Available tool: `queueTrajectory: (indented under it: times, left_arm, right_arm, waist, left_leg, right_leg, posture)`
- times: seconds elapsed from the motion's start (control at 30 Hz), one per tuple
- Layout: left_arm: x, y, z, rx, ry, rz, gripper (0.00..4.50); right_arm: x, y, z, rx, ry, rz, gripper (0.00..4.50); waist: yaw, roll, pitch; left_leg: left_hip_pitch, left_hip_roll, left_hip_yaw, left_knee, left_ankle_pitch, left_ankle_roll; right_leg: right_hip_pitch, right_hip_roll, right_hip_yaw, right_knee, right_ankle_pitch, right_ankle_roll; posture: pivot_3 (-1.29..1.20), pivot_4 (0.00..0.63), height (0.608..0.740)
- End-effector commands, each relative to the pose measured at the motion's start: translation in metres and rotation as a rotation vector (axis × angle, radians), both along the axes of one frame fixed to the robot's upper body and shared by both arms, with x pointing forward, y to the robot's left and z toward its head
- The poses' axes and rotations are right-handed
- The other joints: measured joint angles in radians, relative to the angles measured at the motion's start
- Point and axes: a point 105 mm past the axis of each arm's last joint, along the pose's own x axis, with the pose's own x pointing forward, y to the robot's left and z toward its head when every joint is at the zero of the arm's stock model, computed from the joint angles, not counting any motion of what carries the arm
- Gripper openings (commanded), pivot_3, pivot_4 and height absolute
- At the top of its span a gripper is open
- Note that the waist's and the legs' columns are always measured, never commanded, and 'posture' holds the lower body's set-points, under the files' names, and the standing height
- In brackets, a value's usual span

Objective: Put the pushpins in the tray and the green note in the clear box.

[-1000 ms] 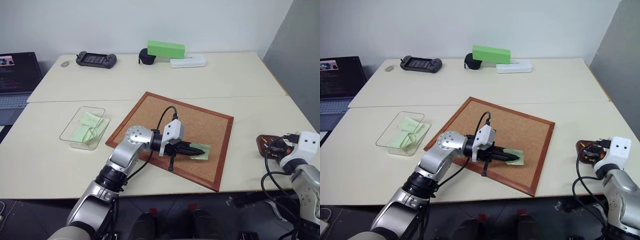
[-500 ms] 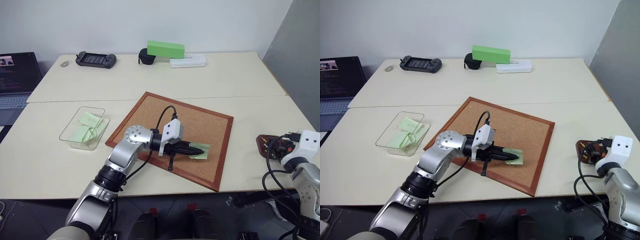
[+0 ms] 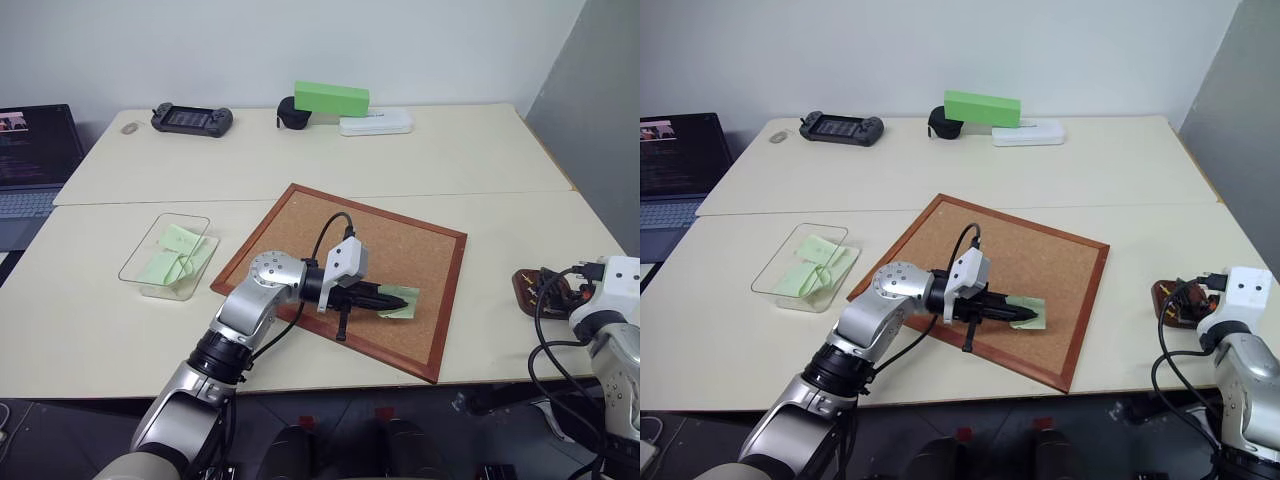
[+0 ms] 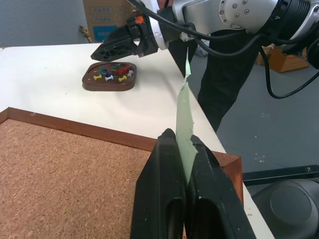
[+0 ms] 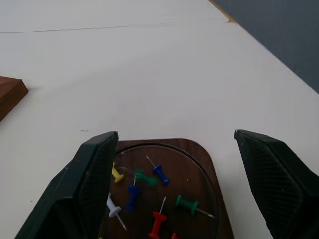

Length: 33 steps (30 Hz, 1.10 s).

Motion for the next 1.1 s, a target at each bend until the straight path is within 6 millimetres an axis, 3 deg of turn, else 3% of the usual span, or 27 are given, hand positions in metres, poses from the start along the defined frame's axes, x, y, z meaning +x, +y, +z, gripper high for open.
queueTrajectory:
  times: [0.03, 0.2, 0.37, 0.4, 0.53, 0.77, 0.9, 1.0, 1.1]
  left_arm:
    - [-0.002, 0.000, 0.015, -0.043, -0.039, -0.010, 0.00]
    - [-0.002, 0.001, 0.015, -0.042, -0.036, -0.003, 0.00]
    - [0.007, 0.002, 0.025, -0.084, 0.013, 0.056, 0.00]
    - [0.009, 0.003, 0.026, -0.086, 0.019, 0.068, 0.00]
    - [0.023, 0.015, 0.036, -0.122, 0.058, 0.180, 0.00]
    - [0.045, 0.045, 0.056, -0.171, 0.009, 0.487, 0.00]
    - [0.059, 0.077, 0.069, -0.197, -0.047, 0.740, 0.00]
    - [0.074, 0.131, 0.082, -0.241, -0.152, 1.118, 0.00]
    - [0.074, 0.179, 0.083, -0.254, -0.214, 1.398, 0.00]
  right_arm:
    - [0.002, 0.000, 0.008, -0.064, -0.018, 0.017, 3.97]
    - [0.004, 0.000, 0.011, -0.055, -0.045, 0.015, 3.97]
    - [0.004, 0.027, 0.028, 0.009, -0.131, 0.174, 3.97]
    - [0.003, 0.035, 0.031, 0.001, -0.138, 0.225, 3.97]
    - [-0.016, 0.112, 0.054, 0.021, -0.196, 0.662, 3.97]
    - [-0.043, 0.177, 0.074, -0.028, -0.218, 1.012, 3.97]
    - [-0.048, 0.196, 0.082, -0.053, -0.235, 1.117, 3.97]
    - [-0.051, 0.214, 0.093, -0.041, -0.268, 1.203, 3.97]
    - [-0.053, 0.228, 0.100, -0.029, -0.284, 1.266, 3.97]
  waist:
    - [0.000, 0.000, 0.000]
    - [0.000, 0.000, 0.000]
    - [0.000, 0.000, 0.000]
    - [0.000, 0.000, 0.000]
    - [-0.002, 0.000, 0.000]
    - [0.000, 0.000, 0.001]
    - [0.001, -0.001, 0.001]
    - [-0.001, -0.001, 0.001]
    - [0.001, -0.002, 0.002]
  left_leg:
    - [0.000, 0.000, 0.000, 0.000, 0.000, 0.000]
    - [0.000, 0.000, 0.000, 0.000, 0.000, 0.000]
    - [0.000, 0.000, 0.000, 0.000, 0.000, 0.000]
    - [0.000, 0.000, 0.000, 0.000, 0.000, 0.000]
    - [0.000, 0.001, -0.001, 0.000, 0.000, 0.000]
    - [0.000, 0.001, -0.002, 0.001, 0.000, 0.000]
    - [0.000, 0.001, -0.002, 0.001, 0.000, 0.000]
    - [0.000, 0.002, -0.002, 0.001, 0.000, 0.000]
    - [0.000, 0.002, -0.003, 0.000, 0.000, 0.000]
  right_leg:
    - [0.000, 0.000, 0.000, 0.000, 0.000, 0.000]
    - [0.000, 0.000, 0.000, 0.000, 0.000, 0.000]
    - [0.000, 0.000, 0.000, 0.000, 0.000, 0.000]
    - [0.000, 0.000, 0.000, 0.000, 0.000, 0.000]
    - [0.000, 0.000, -0.001, 0.000, 0.000, 0.000]
    - [0.001, 0.000, -0.001, 0.000, 0.000, 0.000]
    - [0.001, 0.000, -0.001, -0.001, 0.000, 0.000]
    - [0.000, 0.000, -0.001, -0.001, 0.000, 0.000]
    - [0.000, 0.000, -0.002, 0.000, 0.000, 0.000]
  posture:
    - [0.00, 0.150, 0.740]
    - [0.00, 0.150, 0.740]
    - [0.00, 0.150, 0.740]
    - [0.00, 0.150, 0.740]
    - [0.00, 0.150, 0.740]
    - [0.00, 0.150, 0.740]
    - [0.00, 0.150, 0.740]
    - [0.00, 0.150, 0.740]
    - [0.00, 0.150, 0.740]
